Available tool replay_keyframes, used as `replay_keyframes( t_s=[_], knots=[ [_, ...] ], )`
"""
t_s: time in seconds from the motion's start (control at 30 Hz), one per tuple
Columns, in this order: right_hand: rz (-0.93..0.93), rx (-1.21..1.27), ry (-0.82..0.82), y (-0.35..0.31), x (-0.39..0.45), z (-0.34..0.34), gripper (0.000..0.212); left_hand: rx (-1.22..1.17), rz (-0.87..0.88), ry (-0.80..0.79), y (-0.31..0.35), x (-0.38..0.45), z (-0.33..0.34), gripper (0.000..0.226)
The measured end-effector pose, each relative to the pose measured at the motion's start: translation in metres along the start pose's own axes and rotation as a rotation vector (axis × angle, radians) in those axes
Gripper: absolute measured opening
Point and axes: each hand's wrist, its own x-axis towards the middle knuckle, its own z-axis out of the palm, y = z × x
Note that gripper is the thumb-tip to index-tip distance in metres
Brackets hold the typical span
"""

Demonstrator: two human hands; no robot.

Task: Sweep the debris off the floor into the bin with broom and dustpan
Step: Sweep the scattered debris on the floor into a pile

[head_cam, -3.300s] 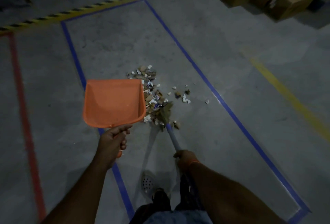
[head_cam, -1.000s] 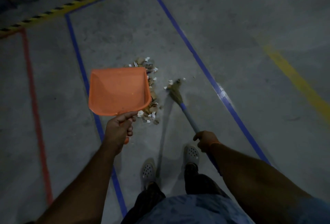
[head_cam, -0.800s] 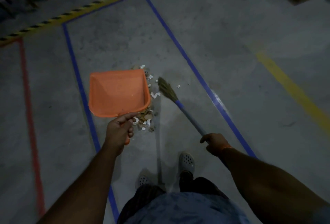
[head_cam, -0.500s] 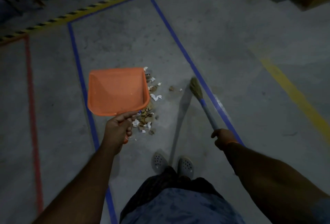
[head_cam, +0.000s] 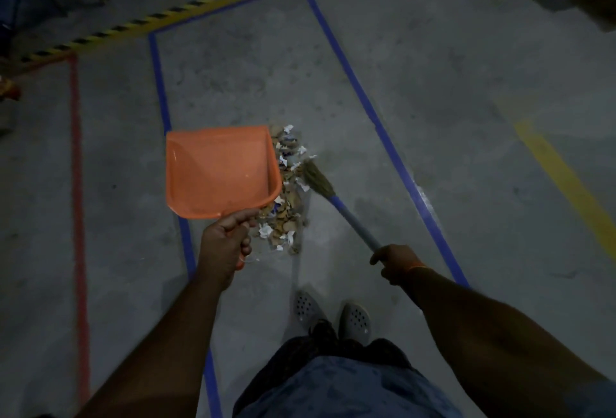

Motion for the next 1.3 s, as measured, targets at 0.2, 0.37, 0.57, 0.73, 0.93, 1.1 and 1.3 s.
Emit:
replay_keyframes(
  t_s=[0.2,0.37,0.57,0.73,0.93,1.1,1.3],
  knots=[
    [-0.044,-0.027,0.032,-0.025,0.008,-0.012,0.035,-0.039,-0.026,0.065,0.002,0.012,-0.026,0.033],
    [-0.094,-0.042,0.079,-0.06,0.03,-0.035,0.033,-0.052,-0.016,0.132,0.01,0.023,-0.05,0.034],
    [-0.169,-0.133,0.085,-0.11,0.062,-0.068,0.034,-0.072,-0.03,0.24,0.014,0.031,-0.073,0.036],
    [-0.274,-0.268,0.016,-0.158,0.105,-0.094,0.031,-0.14,-0.045,0.352,0.019,0.051,-0.075,0.038],
    [-0.297,-0.263,-0.089,-0.232,0.154,-0.108,0.033,-0.212,-0.062,0.516,0.037,0.067,-0.053,0.036],
    [-0.34,-0.29,-0.202,-0.297,0.189,-0.105,0.028,-0.256,-0.086,0.633,0.05,0.082,-0.03,0.034],
    [-0.42,-0.431,-0.274,-0.361,0.228,-0.073,0.034,-0.281,-0.07,0.729,0.053,0.078,-0.001,0.025]
  ],
)
